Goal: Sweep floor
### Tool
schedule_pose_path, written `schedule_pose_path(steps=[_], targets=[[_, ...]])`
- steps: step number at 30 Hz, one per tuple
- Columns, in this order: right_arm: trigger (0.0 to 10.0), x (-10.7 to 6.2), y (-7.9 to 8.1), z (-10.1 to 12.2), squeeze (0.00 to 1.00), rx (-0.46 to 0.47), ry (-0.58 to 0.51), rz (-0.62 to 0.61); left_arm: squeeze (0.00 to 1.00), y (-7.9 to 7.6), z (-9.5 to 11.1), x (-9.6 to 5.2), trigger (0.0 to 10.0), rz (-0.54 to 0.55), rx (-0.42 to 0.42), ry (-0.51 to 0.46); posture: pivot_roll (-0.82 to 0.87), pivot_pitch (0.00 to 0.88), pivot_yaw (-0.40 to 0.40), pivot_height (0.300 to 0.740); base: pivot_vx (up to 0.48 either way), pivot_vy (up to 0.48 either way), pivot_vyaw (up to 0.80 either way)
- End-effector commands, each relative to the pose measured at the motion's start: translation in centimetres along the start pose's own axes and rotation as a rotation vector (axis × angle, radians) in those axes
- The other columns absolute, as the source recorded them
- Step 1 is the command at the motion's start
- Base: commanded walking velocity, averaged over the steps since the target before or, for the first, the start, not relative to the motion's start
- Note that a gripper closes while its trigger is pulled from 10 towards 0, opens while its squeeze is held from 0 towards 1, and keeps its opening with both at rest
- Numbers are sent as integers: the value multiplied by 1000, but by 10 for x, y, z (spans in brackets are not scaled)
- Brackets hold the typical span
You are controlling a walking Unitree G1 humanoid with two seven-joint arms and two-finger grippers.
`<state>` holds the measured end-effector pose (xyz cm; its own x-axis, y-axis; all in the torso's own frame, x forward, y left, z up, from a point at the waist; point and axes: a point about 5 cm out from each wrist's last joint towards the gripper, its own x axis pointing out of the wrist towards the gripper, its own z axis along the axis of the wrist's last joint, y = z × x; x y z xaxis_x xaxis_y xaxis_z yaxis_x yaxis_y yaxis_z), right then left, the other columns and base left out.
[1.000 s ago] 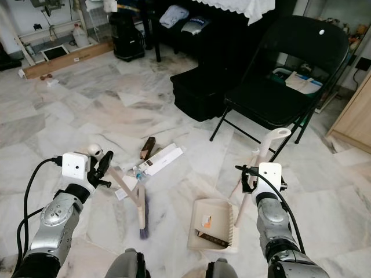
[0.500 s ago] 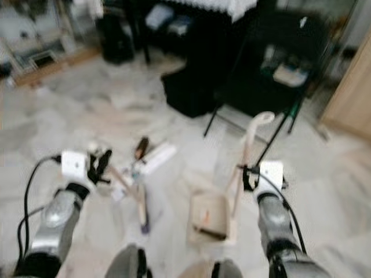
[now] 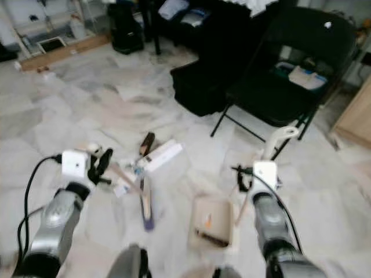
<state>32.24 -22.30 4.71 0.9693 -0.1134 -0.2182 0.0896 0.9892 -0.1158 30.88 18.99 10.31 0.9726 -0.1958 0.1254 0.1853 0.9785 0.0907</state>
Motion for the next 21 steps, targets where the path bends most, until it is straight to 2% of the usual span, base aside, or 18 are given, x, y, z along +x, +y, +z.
schedule_pose_path(steps=[1, 21], targets=[[10000, -3, -6, -6, 0, -4, 17, -13, 0, 3, -12, -7, 10000, 11, 8, 69, 55, 107, 43, 645, 0, 0, 0], [10000, -3, -8, -5, 0, -29, 5, -12, 0, 3, -12, -6, 10000, 16, 5, 65, 52, 107, 42, 645, 0, 0, 34]])
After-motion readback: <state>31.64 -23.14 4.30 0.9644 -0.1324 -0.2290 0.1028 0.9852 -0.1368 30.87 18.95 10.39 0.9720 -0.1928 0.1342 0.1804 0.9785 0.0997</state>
